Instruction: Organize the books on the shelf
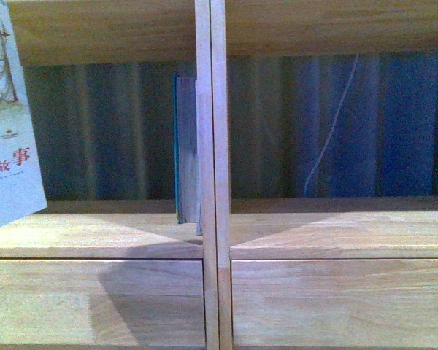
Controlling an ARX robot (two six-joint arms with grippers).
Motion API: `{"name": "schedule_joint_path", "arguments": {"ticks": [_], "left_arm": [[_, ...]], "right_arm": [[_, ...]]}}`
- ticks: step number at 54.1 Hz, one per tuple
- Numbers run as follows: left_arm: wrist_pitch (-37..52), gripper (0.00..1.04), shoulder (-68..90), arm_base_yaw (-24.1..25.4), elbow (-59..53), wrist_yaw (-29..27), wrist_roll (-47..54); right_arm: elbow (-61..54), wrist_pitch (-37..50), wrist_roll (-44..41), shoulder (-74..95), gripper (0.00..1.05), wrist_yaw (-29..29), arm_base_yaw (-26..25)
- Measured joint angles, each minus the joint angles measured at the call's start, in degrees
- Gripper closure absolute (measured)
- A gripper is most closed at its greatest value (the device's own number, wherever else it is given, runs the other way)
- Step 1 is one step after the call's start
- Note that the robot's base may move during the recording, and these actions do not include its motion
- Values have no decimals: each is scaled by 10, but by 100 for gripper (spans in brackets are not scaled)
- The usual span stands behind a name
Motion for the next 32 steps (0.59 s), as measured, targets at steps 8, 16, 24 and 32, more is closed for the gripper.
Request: {"name": "schedule_joint_path", "arguments": {"ticks": [8,16,24,32], "left_arm": [[28,98,63,-31,39,-45,22],[54,98,133,-56,83,-84,38],[55,98,201,-82,128,-122,51],[40,98,254,-108,174,-159,57]], "right_arm": [[-9,-14,0,-23,102,0,0],[-18,-30,0,-47,102,0,0],[-33,-30,0,-69,102,0,0],[-34,-44,1,-89,102,1,0]]}}
